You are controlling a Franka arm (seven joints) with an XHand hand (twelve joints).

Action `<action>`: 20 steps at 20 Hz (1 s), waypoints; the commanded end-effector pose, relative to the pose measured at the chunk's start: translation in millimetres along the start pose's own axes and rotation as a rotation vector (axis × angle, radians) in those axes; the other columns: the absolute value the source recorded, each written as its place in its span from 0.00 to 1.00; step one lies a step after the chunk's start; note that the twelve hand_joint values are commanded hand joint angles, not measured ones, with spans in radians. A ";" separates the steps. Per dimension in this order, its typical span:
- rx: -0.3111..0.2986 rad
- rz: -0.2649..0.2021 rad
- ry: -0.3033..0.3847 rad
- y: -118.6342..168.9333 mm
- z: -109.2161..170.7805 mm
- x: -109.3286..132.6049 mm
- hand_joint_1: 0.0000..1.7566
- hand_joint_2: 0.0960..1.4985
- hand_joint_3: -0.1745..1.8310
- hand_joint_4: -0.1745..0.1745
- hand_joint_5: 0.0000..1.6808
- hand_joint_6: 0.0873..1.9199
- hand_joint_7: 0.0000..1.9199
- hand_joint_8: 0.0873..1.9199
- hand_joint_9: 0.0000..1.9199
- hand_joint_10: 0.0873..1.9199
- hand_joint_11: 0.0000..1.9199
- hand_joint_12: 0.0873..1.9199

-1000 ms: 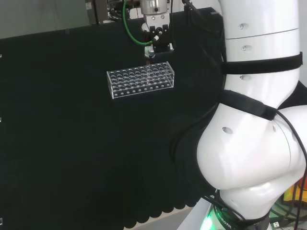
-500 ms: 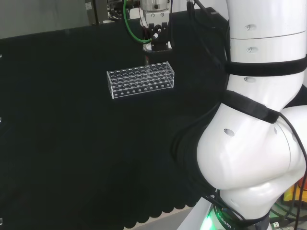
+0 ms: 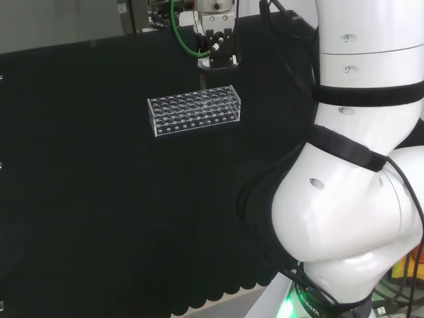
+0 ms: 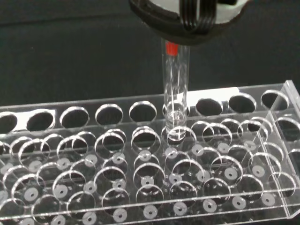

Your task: Pick up the test tube.

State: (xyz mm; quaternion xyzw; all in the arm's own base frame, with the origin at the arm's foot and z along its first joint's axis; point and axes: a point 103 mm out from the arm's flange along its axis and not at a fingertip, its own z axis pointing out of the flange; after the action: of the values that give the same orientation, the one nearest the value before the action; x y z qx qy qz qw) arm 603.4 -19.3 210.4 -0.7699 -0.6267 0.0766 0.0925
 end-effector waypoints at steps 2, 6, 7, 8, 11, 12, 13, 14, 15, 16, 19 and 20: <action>-0.023 0.000 0.019 -7.6 -20.1 -6.5 0.81 0.63 0.09 0.00 0.76 0.13 0.70 0.38 0.68 0.12 0.36 0.64; -0.039 0.004 0.030 -11.4 -31.6 -11.8 0.81 0.63 0.09 0.00 0.76 0.12 0.70 0.38 0.68 0.11 0.36 0.64; -0.045 0.006 0.035 -12.4 -35.1 -13.5 0.81 0.63 0.09 0.00 0.76 0.12 0.70 0.38 0.68 0.11 0.36 0.64; -0.050 0.009 0.039 -13.4 -38.7 -15.3 0.81 0.63 0.09 0.00 0.76 0.12 0.69 0.39 0.67 0.12 0.36 0.64; -0.071 0.009 0.053 -16.4 -50.3 -19.3 0.81 0.63 0.09 0.00 0.76 0.11 0.69 0.40 0.66 0.14 0.36 0.64; -0.079 0.010 0.060 -17.6 -54.2 -20.3 0.81 0.63 0.09 0.00 0.76 0.11 0.69 0.41 0.66 0.14 0.36 0.64; -0.086 0.013 0.068 -18.7 -57.0 -20.9 0.81 0.63 0.09 0.00 0.76 0.11 0.68 0.41 0.66 0.14 0.36 0.64; -0.092 0.016 0.077 -20.1 -59.2 -21.2 0.81 0.63 0.09 0.00 0.76 0.11 0.68 0.41 0.66 0.15 0.36 0.64; -0.097 0.018 0.085 -21.5 -61.4 -21.2 0.81 0.63 0.09 0.00 0.76 0.11 0.68 0.41 0.66 0.15 0.36 0.64; -0.104 0.017 0.090 -23.0 -64.4 -21.3 0.81 0.63 0.09 0.00 0.76 0.11 0.68 0.41 0.66 0.15 0.36 0.64; -0.125 0.016 0.104 -25.9 -74.5 -22.5 0.81 0.63 0.09 0.00 0.76 0.11 0.68 0.41 0.66 0.15 0.36 0.64; -0.132 0.015 0.109 -27.0 -78.9 -23.0 0.81 0.63 0.09 0.00 0.76 0.11 0.68 0.41 0.66 0.15 0.36 0.64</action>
State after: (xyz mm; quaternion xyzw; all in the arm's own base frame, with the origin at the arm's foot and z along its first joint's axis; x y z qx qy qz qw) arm 593.3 -37.1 279.8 -0.7804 -0.6203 0.0135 0.0776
